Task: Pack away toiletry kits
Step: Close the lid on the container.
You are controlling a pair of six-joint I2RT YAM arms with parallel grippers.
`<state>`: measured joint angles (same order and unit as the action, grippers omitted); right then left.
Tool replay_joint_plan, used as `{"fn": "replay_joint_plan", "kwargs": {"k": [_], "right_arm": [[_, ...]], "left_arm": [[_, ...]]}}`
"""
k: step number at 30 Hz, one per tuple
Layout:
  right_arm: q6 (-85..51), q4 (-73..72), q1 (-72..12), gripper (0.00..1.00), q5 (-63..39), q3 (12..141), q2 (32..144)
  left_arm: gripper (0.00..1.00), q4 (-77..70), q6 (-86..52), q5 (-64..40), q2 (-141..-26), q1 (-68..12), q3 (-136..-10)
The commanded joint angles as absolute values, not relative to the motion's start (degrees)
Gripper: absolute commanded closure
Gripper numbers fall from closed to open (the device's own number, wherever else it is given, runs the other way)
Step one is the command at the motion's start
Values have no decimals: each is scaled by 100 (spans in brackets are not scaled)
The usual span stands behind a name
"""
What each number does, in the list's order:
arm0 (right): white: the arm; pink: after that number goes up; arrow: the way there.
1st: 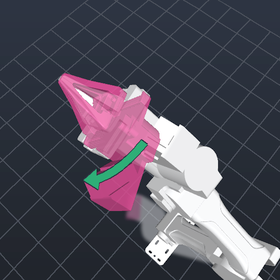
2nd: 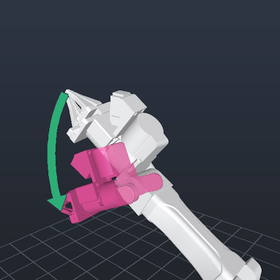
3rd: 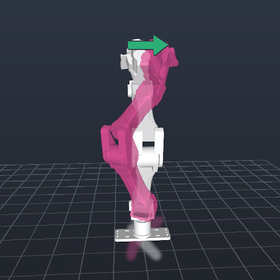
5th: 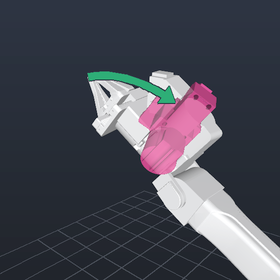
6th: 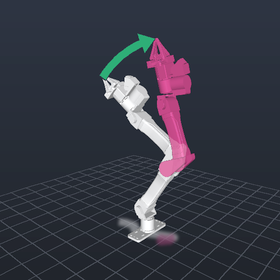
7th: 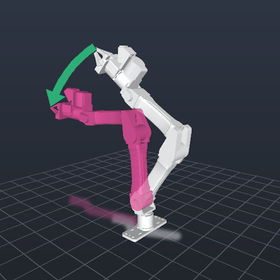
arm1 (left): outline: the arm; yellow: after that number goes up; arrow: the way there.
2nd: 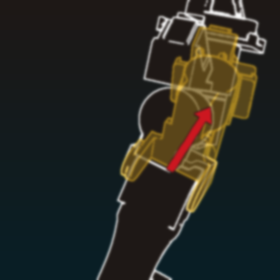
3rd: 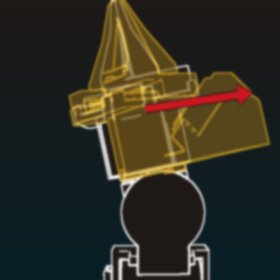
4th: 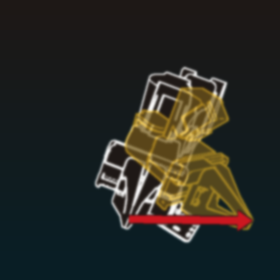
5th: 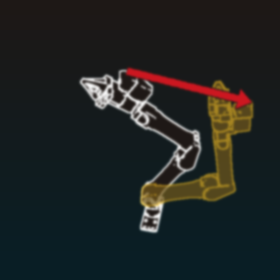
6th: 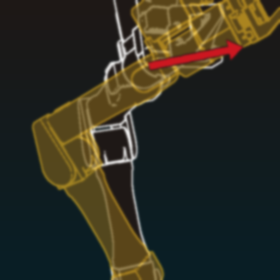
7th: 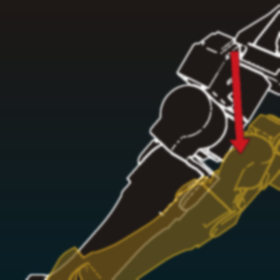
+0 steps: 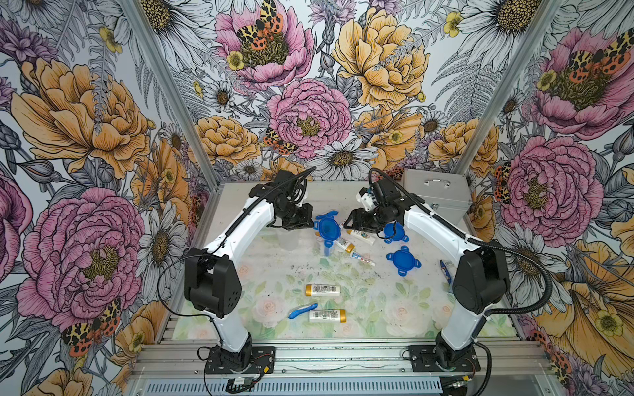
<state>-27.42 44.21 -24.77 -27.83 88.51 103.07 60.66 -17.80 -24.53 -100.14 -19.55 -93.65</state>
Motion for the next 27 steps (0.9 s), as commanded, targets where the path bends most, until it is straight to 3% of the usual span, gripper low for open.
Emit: {"fn": "replay_joint_plan", "kwargs": {"k": [1, 17, 27], "right_arm": [[-2767, 4368, -2609, 33, -3006, 9125, 10521], [-2808, 4337, -2810, 34, -3305, 9483, 10868], [-2839, 4311, -2813, 50, -3344, 9544, 10907]], "left_arm": [[100, 6136, -1594, -2441, -10241, -1816, -9491], [100, 6204, -1444, -2176, -10788, -1785, -9799], [100, 6450, -1411, -2254, -10731, -1799, -10126]]}}
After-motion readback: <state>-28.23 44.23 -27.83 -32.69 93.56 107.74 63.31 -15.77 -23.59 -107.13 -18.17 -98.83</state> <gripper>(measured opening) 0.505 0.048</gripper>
